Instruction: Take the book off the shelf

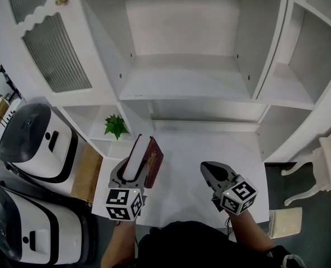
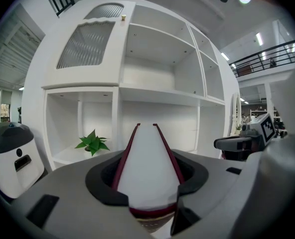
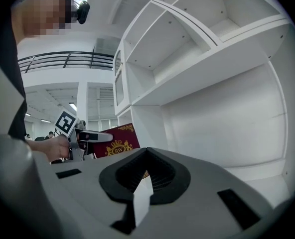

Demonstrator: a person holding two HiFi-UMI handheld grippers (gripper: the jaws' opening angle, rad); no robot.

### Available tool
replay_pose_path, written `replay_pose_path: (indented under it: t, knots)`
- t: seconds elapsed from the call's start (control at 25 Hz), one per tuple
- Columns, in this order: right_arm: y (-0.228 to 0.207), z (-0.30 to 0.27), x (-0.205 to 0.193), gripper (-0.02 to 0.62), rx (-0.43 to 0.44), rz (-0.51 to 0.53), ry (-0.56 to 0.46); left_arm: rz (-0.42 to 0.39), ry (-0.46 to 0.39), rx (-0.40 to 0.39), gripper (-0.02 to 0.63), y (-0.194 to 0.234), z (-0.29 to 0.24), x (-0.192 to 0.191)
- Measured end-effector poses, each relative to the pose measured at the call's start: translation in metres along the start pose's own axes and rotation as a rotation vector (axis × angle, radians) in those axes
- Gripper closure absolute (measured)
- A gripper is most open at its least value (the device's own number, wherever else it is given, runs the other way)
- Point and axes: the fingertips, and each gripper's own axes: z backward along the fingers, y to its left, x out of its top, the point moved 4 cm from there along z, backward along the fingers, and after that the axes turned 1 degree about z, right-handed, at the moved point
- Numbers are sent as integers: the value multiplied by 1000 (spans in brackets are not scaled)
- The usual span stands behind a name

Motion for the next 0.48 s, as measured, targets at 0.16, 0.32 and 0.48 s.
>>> replay_pose_path:
  t: [0.16, 0.32, 0.48]
  knots:
    - [7, -4, 3, 583, -10, 18, 3, 6, -20, -4, 383, 16, 4, 8]
    - [16, -8, 6, 583, -16, 44, 13, 12, -30, 4, 383, 27, 10, 11]
    - [24, -13, 4, 583, -3, 51, 26, 22, -26, 8, 383, 33, 16, 5]
